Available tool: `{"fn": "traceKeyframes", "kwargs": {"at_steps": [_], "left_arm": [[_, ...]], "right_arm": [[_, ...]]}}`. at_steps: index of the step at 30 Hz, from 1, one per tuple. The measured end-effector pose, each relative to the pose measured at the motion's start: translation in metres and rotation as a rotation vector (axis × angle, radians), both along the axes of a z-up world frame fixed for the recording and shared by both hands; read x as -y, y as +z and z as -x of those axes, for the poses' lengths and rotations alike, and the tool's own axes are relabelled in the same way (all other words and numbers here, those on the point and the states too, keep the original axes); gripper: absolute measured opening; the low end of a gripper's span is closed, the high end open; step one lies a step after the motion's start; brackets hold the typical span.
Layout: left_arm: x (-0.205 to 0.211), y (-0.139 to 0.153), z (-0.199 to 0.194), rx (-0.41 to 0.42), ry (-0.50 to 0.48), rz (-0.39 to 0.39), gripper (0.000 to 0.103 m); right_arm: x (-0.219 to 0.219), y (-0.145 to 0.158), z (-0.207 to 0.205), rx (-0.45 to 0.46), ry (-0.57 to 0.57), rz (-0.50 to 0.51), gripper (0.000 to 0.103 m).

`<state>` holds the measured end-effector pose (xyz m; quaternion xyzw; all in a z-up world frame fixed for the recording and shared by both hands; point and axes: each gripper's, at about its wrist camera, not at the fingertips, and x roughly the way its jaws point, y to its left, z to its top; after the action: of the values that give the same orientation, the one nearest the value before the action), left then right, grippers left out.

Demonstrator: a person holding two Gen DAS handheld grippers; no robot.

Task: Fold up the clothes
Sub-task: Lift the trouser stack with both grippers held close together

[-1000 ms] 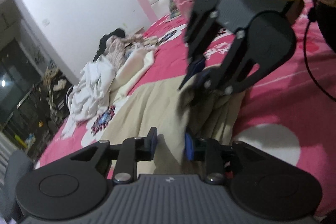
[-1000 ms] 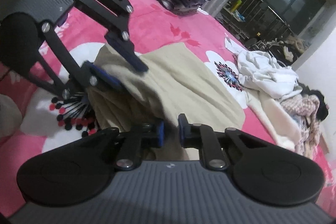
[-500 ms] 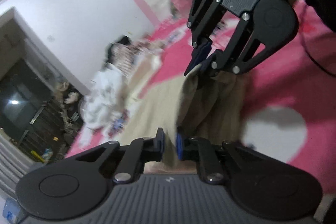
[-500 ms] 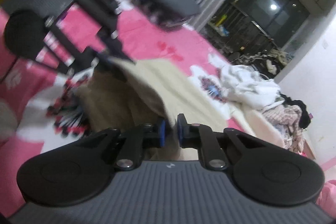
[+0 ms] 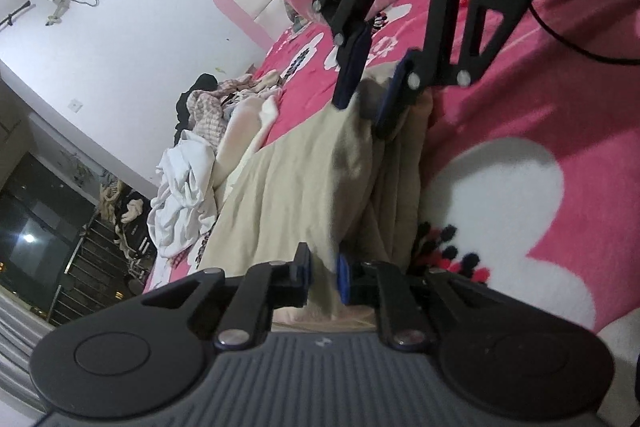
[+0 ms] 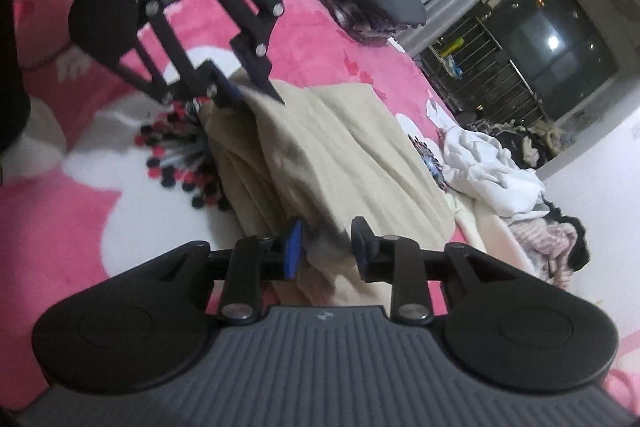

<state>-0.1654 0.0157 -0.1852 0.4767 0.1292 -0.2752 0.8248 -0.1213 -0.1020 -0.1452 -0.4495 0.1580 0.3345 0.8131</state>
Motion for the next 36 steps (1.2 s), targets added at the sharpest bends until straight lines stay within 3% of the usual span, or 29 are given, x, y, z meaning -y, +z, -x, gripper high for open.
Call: {"fn": "traceKeyframes", "kwargs": {"at_steps": [4, 6, 8, 11, 13, 19, 25, 27, 32, 36], "left_arm": [[0.0, 0.006, -0.002, -0.017, 0.005, -0.002, 0.016], [-0.001, 0.011, -0.004, -0.042, 0.02, 0.005, 0.022], [-0.002, 0.015, -0.005, -0.065, 0.053, 0.018, 0.037], [-0.004, 0.021, -0.006, -0.097, 0.079, 0.057, 0.044], [-0.004, 0.02, -0.009, -0.097, 0.095, 0.069, 0.043], [-0.002, 0.015, -0.015, -0.014, 0.088, 0.015, 0.025], [-0.003, 0.009, -0.011, 0.248, 0.026, -0.144, 0.021], [-0.004, 0.002, -0.007, 0.29, 0.013, -0.18, 0.021], [-0.008, -0.032, 0.019, 0.212, -0.072, -0.244, 0.021], [-0.008, -0.029, 0.019, 0.161, -0.049, -0.196, 0.021]], "right_arm": [[-0.018, -0.005, -0.004, -0.004, 0.033, -0.019, 0.028], [-0.026, -0.01, -0.009, 0.005, 0.036, -0.011, 0.029], [-0.032, -0.013, -0.015, 0.026, 0.016, 0.0, 0.028], [-0.035, -0.006, -0.021, 0.015, -0.033, -0.048, 0.02], [-0.036, -0.004, -0.023, 0.019, -0.047, -0.065, 0.017], [-0.037, -0.004, -0.015, 0.121, -0.061, -0.08, 0.01], [-0.035, 0.002, -0.013, 0.23, -0.06, -0.099, 0.008], [-0.033, 0.0, -0.01, 0.226, -0.04, -0.087, 0.008], [-0.029, -0.024, 0.004, 0.129, 0.041, -0.002, 0.008], [-0.024, -0.02, 0.011, 0.06, 0.054, -0.01, 0.012]]}}
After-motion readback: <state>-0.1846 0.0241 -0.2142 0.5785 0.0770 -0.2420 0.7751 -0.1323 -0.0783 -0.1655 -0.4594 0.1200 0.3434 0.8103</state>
